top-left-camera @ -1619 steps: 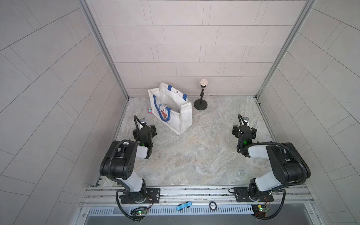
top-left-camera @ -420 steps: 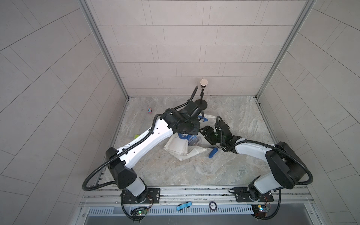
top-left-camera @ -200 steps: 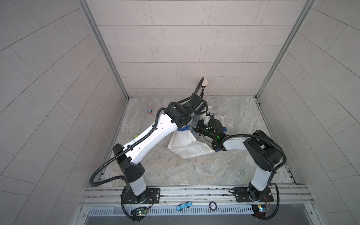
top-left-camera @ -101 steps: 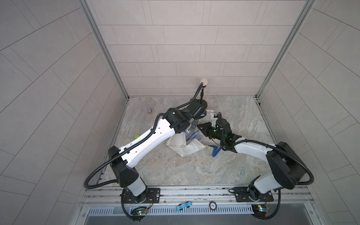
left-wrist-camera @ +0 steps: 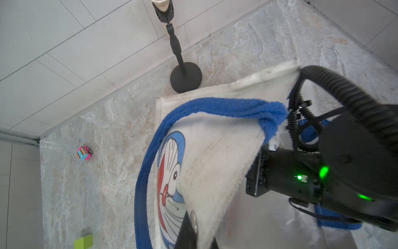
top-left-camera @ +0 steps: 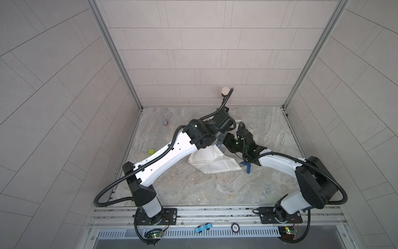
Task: Take out the compass set from the canvas bag
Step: Adjust the canvas bag at the center of the board.
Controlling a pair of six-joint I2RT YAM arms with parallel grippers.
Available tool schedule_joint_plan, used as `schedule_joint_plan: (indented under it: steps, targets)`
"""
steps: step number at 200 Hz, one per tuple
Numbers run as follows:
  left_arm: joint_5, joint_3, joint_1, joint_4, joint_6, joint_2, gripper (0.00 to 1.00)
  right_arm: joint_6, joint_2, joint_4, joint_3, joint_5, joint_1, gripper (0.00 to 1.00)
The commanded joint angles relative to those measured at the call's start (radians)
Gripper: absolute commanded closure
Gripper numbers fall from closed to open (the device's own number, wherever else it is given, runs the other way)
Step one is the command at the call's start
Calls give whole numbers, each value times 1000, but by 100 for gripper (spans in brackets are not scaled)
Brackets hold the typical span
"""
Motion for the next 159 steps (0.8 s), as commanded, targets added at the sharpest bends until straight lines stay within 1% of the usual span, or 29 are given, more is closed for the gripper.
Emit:
schedule_joint_plan:
  steps: [1, 19, 35, 58, 73, 82, 97, 106, 119, 130, 138, 149, 159]
  targets:
    - [-56, 67, -18, 50, 28, -6, 100, 52, 63, 194, 23, -27, -5, 32]
    - [-45, 54, -16, 42, 30, 9, 100, 103, 139, 351, 21, -77, -5, 28]
    - [-43, 20, -14, 32, 21, 19, 100, 137, 204, 437, 10, -93, 0, 27]
    - [-6, -113, 14, 31, -38, 2, 100, 183, 275, 554, -54, -91, -10, 27]
    - [3, -197, 14, 46, -89, -18, 100, 176, 255, 571, -103, -89, -24, 27]
    - [12, -223, 13, 55, -114, -25, 100, 146, 210, 523, -126, -83, -27, 28]
    - [-4, -227, 15, 69, -138, -25, 100, 49, 106, 342, -131, -69, -26, 29]
    - [-14, -211, 14, 76, -140, -17, 100, 5, 40, 223, -126, -53, -26, 30]
    - [-31, -177, 14, 80, -139, -2, 100, -49, -53, 100, -131, -21, -24, 31]
    - [-46, -157, 15, 78, -144, 5, 100, -86, -124, -84, -108, 35, -20, 30]
    - [-56, -150, 14, 82, -147, 9, 100, -114, -164, -181, -96, 88, -15, 30]
    - [-59, -146, 14, 92, -148, 7, 100, -129, -204, -258, -93, 155, -10, 29]
    - [-64, -141, 11, 100, -149, 6, 100, -126, -219, -285, -93, 150, -19, 30]
